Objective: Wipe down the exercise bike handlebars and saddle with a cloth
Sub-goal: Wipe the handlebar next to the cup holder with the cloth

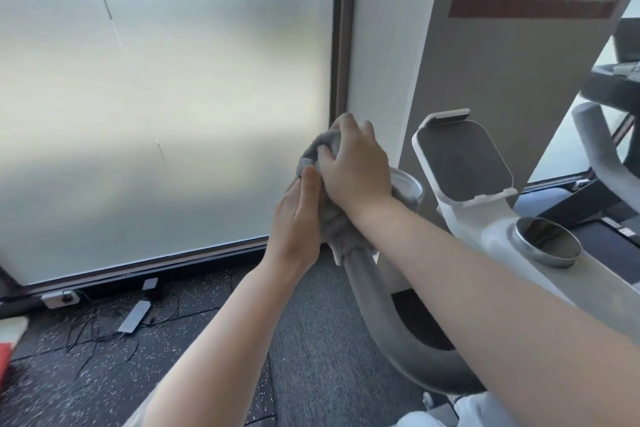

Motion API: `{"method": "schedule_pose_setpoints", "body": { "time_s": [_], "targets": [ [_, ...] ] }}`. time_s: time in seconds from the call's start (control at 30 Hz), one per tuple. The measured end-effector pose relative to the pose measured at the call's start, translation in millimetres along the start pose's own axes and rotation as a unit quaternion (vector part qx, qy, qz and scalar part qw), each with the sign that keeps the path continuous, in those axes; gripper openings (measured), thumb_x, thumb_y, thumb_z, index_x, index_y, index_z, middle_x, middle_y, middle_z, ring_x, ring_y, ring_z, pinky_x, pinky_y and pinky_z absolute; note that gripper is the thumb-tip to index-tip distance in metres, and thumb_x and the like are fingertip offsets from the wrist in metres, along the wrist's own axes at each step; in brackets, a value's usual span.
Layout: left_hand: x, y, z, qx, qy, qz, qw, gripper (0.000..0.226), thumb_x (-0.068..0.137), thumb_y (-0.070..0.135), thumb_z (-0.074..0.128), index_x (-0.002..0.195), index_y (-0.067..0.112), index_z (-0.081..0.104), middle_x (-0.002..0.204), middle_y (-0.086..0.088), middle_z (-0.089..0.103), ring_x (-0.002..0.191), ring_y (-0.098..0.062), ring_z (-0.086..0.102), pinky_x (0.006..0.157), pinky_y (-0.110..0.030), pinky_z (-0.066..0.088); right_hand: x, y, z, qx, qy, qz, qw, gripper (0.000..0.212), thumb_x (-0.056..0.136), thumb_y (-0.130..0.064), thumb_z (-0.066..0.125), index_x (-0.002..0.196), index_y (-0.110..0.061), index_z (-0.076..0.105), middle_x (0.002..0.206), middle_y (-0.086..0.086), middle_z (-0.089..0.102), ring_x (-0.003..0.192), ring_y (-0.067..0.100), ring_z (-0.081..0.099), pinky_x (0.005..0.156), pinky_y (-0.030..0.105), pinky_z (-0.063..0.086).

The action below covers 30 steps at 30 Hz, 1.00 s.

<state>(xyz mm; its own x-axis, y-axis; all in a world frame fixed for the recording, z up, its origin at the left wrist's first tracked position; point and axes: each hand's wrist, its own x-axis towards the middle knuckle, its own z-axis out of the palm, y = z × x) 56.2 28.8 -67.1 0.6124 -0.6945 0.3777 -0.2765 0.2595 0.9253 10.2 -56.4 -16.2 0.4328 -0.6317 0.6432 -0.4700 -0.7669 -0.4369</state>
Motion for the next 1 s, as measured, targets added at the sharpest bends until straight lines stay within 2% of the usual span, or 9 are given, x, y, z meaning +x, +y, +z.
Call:
{"method": "schedule_pose_setpoints", "body": {
  "time_s": [0.17,0.27,0.37,0.43,0.53,0.63,0.7,0.83,1.0],
  "targets": [
    [-2.6,2.8,0.9,0.024,0.005,0.001,1.000,0.069,0.092,0.064,0.021,0.130,0.022,0.060,0.127,0.003,0.063,0.123,-0.011,0.054,0.104,-0.043,0.043,40.8,5.6,-16.5,0.113,-0.105,0.130,0.979,0.055,0.093,-0.050,0.044,0.050,-0.016,0.047,0.059,0.000,0.054,0.072,0.027,0.059,0.063,0.032,0.039],
    [-2.9,-0.2,-0.7,0.021,0.002,-0.004,1.000,0.067,0.092,0.065,0.021,0.120,0.022,0.065,0.116,0.000,0.067,0.115,-0.015,0.059,0.099,-0.047,0.045,17.0,-3.1,-10.3,0.162,-0.043,0.190,0.967,0.044,0.097,-0.051,0.039,0.070,-0.020,0.055,0.074,-0.002,0.059,0.076,0.024,0.057,0.065,0.033,0.038],
    [-2.2,-2.0,-1.6,0.004,0.001,0.002,1.000,0.065,0.090,0.066,0.022,0.120,0.026,0.064,0.121,-0.003,0.066,0.119,-0.017,0.057,0.103,-0.047,0.043,-12.5,-5.6,-3.1,-0.018,0.008,0.047,0.999,0.023,0.096,-0.036,0.046,0.108,-0.017,0.047,0.105,0.006,0.053,0.084,0.029,0.057,0.062,0.033,0.037],
    [-2.2,0.2,-0.9,-0.020,-0.001,-0.004,1.000,0.063,0.089,0.067,0.024,0.120,0.029,0.065,0.123,-0.002,0.066,0.121,-0.015,0.057,0.104,-0.047,0.043,3.5,-1.9,-8.1,-0.079,-0.030,-0.007,0.996,0.024,0.093,-0.034,0.051,0.107,-0.015,0.052,0.103,0.008,0.056,0.086,0.031,0.058,0.063,0.032,0.036],
    [-4.5,5.6,-0.1,-0.004,-0.013,-0.002,1.000,0.050,0.094,0.060,0.021,0.116,0.044,0.063,0.124,0.002,0.065,0.121,-0.011,0.056,0.105,-0.041,0.043,47.9,-1.7,-16.5,-0.109,-0.175,0.066,0.976,0.032,0.088,-0.045,0.052,0.093,-0.015,0.062,0.092,0.004,0.060,0.092,0.029,0.059,0.073,0.032,0.044],
    [-4.7,4.0,-2.7,0.009,-0.013,-0.003,1.000,0.063,0.094,0.060,0.020,0.120,0.026,0.065,0.118,0.002,0.067,0.115,-0.010,0.058,0.101,-0.036,0.044,57.1,0.5,-19.2,0.227,-0.217,0.236,0.919,0.044,0.083,-0.050,0.060,0.097,-0.008,0.066,0.094,0.003,0.065,0.090,0.023,0.061,0.088,0.042,0.051],
    [-5.0,1.9,-4.2,0.005,-0.012,-0.008,1.000,0.062,0.094,0.059,0.021,0.107,0.020,0.068,0.099,0.002,0.069,0.097,-0.013,0.062,0.086,-0.036,0.049,32.3,4.7,-15.7,0.409,-0.133,0.281,0.858,0.038,0.084,-0.044,0.066,0.089,-0.006,0.070,0.082,0.005,0.069,0.080,0.022,0.065,0.086,0.042,0.053],
    [-4.5,1.7,-1.4,-0.021,-0.014,-0.006,1.000,0.046,0.092,0.062,0.025,0.103,0.046,0.066,0.115,0.003,0.068,0.114,-0.012,0.060,0.101,-0.042,0.046,-2.2,8.7,-4.1,0.152,-0.039,0.092,0.983,0.039,0.081,-0.048,0.066,0.104,-0.019,0.053,0.086,-0.003,0.066,0.082,0.022,0.063,0.075,0.038,0.051],
    [-4.5,5.0,-3.2,-0.009,-0.026,0.005,1.000,0.048,0.091,0.065,0.025,0.110,0.044,0.063,0.118,0.007,0.067,0.117,-0.009,0.058,0.103,-0.044,0.044,34.2,19.8,-15.1,0.152,-0.128,0.103,0.975,0.048,0.091,-0.050,0.048,0.060,-0.013,0.053,0.058,-0.001,0.054,0.064,0.021,0.053,0.073,0.041,0.045]
  ]
}}
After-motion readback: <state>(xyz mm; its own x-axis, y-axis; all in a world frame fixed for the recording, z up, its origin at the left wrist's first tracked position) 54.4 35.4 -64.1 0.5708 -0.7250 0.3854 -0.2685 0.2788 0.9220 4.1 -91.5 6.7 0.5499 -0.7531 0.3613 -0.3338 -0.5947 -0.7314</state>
